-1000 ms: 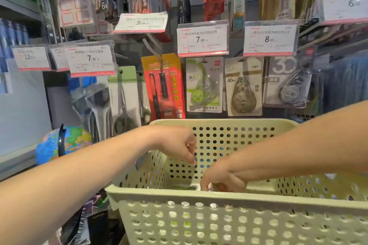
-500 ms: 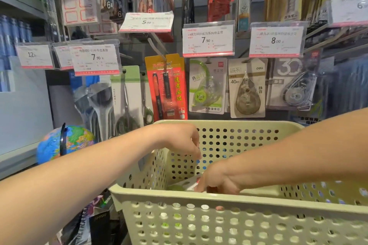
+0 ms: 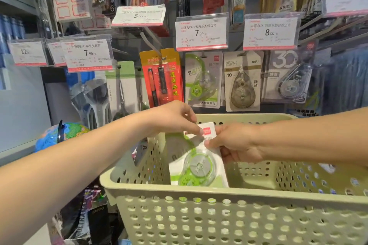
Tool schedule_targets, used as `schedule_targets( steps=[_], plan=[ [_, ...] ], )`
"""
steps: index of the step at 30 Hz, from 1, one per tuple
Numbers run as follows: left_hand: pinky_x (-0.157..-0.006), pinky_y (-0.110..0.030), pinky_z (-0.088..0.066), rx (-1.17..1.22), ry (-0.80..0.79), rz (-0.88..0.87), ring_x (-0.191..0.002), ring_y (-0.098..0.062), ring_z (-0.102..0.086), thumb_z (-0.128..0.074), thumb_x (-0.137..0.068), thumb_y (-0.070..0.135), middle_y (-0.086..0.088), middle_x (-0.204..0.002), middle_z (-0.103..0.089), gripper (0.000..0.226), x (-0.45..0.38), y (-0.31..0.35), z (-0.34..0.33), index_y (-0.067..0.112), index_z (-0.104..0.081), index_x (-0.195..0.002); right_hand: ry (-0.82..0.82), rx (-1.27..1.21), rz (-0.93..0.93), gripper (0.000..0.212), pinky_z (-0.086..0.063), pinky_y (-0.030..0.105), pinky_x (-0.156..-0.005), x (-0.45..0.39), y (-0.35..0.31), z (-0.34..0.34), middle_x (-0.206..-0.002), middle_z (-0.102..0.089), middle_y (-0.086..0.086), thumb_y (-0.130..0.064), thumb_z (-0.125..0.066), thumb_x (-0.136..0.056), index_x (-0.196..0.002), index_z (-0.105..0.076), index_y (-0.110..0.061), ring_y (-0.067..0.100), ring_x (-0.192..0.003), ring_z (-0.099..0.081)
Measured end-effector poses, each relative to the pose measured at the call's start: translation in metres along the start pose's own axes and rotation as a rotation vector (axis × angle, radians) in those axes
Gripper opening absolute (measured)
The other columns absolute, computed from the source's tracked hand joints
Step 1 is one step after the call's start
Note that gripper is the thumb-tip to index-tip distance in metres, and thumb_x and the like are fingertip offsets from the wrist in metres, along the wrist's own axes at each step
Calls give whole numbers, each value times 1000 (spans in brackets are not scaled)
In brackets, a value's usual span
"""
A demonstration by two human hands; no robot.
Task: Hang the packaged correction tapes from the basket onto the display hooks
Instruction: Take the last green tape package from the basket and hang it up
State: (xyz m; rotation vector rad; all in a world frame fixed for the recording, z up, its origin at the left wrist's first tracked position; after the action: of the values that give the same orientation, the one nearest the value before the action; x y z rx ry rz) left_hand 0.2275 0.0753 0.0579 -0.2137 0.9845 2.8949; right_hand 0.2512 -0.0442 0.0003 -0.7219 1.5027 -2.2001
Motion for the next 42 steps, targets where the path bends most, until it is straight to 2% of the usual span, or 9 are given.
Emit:
schedule_targets(
  steps=[2,5,7,11,14,19,28,33,42],
  plan=[
    [-88,-39,-51,14,5,-3,-93,-27,-66,-81,-68,26,-11,-97,-72,33,0,1,5,8,-68,-93,-6,-20,48,30,-50,31,-71,8,-9,6,-95,-65,6,-5,-45,-95,-122,-57,-12,18,-76,-59],
    [-51,-20,-38,27,-28,13,-58,-10,-53,-78,-72,26,3,-69,-65,27,3,5,10,5,-70,-86,6,-38,113,30,-51,32,-78,19,-19,16,-111,-67,11,-5,-47,-94,-120,-60,-12,21,-89,-59],
    [-45,-15,-31,86,-37,28,-47,-2,-47,-75,-76,22,10,-58,-63,16,6,11,14,7,-71,-80,22,-53,162,31,-52,31,-77,25,-25,21,-116,-67,13,-5,-48,-94,-122,-60,-11,22,-91,-61],
    [-64,-25,-41,192,28,-7,-75,-17,-58,-74,-76,15,2,-72,-73,12,8,23,29,4,-72,-80,42,-94,246,26,-54,26,-66,32,-33,30,-104,-71,6,-11,-54,-92,-116,-65,-12,14,-73,-64],
    [-82,-33,-51,236,75,-25,-91,-26,-68,-72,-77,12,-8,-90,-76,13,8,35,39,2,-72,-84,3,-118,277,26,-52,32,-82,36,-37,36,-109,-72,9,-21,-59,-88,-111,-67,-12,18,-82,-64],
    [-78,-29,-54,306,135,-35,-95,-27,-67,-69,-80,9,-17,-103,-72,16,6,46,45,-2,-69,-92,-151,-72,344,40,-55,35,-90,48,-36,32,-114,-72,8,-4,-67,-78,-117,-63,-12,23,-104,-69],
    [-74,-27,-50,498,123,-7,-82,-22,-65,-67,-82,15,-14,-98,-71,14,3,62,42,6,-69,-92,-58,-70,309,39,-54,41,-90,51,-31,48,-113,-72,12,3,-65,-80,-117,-62,-8,28,-106,-68],
    [-74,-27,-54,814,327,-95,-82,-21,-66,-64,-85,23,-14,-107,-69,17,3,72,55,13,-63,-99,-15,-59,277,38,-56,39,-86,51,-24,57,-111,-72,12,4,-64,-80,-116,-63,-8,28,-104,-68],
    [-42,-16,-45,1042,541,-147,-41,-8,-55,-56,-91,20,1,-47,-63,21,16,83,82,9,-59,-73,13,-98,380,39,-53,39,-91,52,-40,62,-109,-73,10,4,-67,-77,-114,-63,-7,25,-103,-68]
  ],
)
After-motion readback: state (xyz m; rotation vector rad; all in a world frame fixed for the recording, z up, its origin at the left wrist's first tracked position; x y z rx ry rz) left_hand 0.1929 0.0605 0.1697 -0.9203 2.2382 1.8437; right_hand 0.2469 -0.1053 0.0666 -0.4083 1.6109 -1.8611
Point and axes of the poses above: each hand's wrist, its own x-axis away from the middle knuckle, its own z-axis out of the back of the hand, y = z × x, the point moved 6 cm from there along -x, towards the middle knuckle
